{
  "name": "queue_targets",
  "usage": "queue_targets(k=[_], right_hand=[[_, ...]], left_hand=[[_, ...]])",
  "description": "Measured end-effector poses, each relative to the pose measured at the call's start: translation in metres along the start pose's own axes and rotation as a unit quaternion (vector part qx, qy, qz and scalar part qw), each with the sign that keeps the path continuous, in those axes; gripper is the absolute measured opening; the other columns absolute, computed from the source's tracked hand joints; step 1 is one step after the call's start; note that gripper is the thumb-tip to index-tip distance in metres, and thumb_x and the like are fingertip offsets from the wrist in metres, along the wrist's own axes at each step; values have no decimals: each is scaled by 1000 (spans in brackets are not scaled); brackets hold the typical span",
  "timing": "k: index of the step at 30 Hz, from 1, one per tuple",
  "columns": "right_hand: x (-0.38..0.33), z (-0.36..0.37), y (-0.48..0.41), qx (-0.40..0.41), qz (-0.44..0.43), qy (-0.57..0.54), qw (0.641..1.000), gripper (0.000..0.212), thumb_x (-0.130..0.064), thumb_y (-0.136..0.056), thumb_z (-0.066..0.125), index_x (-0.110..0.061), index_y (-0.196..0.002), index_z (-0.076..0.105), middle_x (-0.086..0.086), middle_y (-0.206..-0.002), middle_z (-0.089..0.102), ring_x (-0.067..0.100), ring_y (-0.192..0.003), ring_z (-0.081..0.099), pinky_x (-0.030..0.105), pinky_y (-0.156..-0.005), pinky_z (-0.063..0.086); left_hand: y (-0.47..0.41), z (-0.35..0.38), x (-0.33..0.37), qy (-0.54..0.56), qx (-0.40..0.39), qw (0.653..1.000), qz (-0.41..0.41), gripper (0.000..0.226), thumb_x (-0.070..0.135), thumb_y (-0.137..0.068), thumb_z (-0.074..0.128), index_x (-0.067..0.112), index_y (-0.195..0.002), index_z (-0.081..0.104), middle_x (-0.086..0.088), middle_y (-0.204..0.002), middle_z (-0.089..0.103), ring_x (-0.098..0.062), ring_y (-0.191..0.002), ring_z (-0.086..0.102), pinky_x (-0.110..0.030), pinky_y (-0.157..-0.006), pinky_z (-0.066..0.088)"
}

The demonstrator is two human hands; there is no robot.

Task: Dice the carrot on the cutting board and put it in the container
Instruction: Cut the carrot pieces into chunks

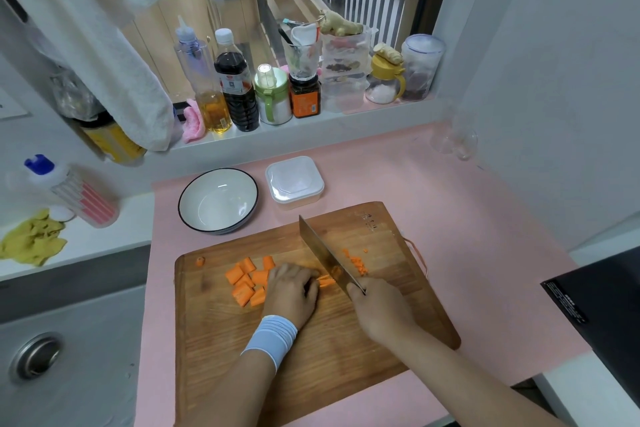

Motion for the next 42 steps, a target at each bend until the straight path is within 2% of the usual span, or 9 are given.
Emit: queue_targets(k=[3,9,14,19,21,24,31,38,42], right_hand=[[1,0,1,-3,0,0,1000,35,-43,-104,39,-30,-81,61,-9,-78,64,12,-75,61,28,-59,41],[-1,1,4,-7,-2,-8,1000,36,-43,-105,39,-30,-81,63,-8,-80,66,11,-76,63,32,-69,53],[-6,-1,5,-8,-9,-10,1000,35,-42,-105,39,-33,-79,61,-9,-79,66,9,-76,62,29,-67,51],[-6,-6,8,3,-4,-4,1000,33,-43,-105,38,-31,-92,66,-9,-82,66,12,-79,63,33,-72,54],[-8,-8,12,6,-12,4,1000,33,-42,-105,38,-32,-84,61,-9,-77,63,12,-74,61,31,-65,49],[-14,-6,19,4,-24,24,999,35,-41,-106,37,-33,-77,55,-8,-72,60,11,-69,59,29,-59,42],[-20,-2,27,11,-15,72,997,34,-38,-107,33,-28,-97,64,-8,-85,65,14,-81,63,38,-79,56],[-18,7,25,-8,1,59,998,31,-36,-108,32,-27,-97,59,-6,-89,64,15,-84,62,36,-79,54],[-18,14,16,-11,17,30,999,30,-36,-107,32,-28,-91,56,-4,-90,64,17,-85,63,39,-81,55]], left_hand=[[3,-3,-2,21,12,1000,-17,18,22,-78,67,26,-96,70,11,-89,61,-14,-89,50,-27,-82,32],[4,0,7,4,-18,999,32,19,37,-77,72,31,-95,68,17,-92,63,-9,-91,50,-25,-84,30],[5,0,11,13,-11,999,50,17,32,-79,75,29,-94,68,17,-89,63,-9,-89,50,-24,-86,31],[5,4,13,60,-3,994,96,9,19,-82,74,17,-88,67,6,-89,60,-12,-87,51,-24,-79,45],[3,6,13,65,0,993,103,6,12,-82,73,15,-83,68,3,-85,60,-13,-85,52,-26,-76,47],[1,7,13,71,4,993,92,9,6,-78,76,13,-78,69,1,-79,62,-15,-83,54,-20,-77,45],[-2,9,11,81,-8,994,77,8,7,-78,73,13,-75,69,1,-79,63,-14,-85,56,-23,-78,47],[0,8,10,99,6,992,77,10,5,-76,75,14,-75,70,2,-80,65,-14,-85,56,-17,-81,44],[3,8,8,107,22,992,68,9,7,-77,77,15,-76,72,5,-81,66,-13,-83,57,-21,-78,47]])
Point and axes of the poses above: each hand's wrist, its own y-axis away from the middle knuckle, its own z-axis out of the palm, x = y × z, the point moved 7 cm from there along -y, towards the middle knuckle
